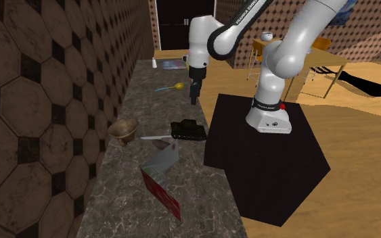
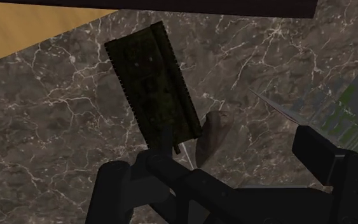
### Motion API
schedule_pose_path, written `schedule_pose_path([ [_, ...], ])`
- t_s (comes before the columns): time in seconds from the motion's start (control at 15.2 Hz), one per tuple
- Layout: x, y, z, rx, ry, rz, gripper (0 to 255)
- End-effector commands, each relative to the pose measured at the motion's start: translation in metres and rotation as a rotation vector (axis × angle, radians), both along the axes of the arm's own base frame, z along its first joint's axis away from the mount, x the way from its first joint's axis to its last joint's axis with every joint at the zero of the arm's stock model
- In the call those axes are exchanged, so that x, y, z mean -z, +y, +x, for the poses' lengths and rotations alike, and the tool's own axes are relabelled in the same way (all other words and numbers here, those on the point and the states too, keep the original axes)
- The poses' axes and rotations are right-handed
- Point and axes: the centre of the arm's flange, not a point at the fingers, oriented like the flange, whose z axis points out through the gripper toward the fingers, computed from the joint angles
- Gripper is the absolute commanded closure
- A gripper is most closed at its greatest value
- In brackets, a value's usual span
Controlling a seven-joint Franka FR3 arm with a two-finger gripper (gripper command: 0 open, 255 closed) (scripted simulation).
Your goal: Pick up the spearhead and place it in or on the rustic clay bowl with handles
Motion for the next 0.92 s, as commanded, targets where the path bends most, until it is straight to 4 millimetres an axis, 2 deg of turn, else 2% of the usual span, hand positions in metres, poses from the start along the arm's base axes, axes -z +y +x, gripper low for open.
schedule_pose_path([
  [0.0, 0.02, 0.009, 0.007, 0.011, -0.028, 0.012, 0],
  [0.73, 0.134, 0.068, 0.052, 0.061, -0.153, 0.072, 0],
  [0.86, 0.144, 0.072, 0.056, 0.064, -0.16, 0.076, 0],
])
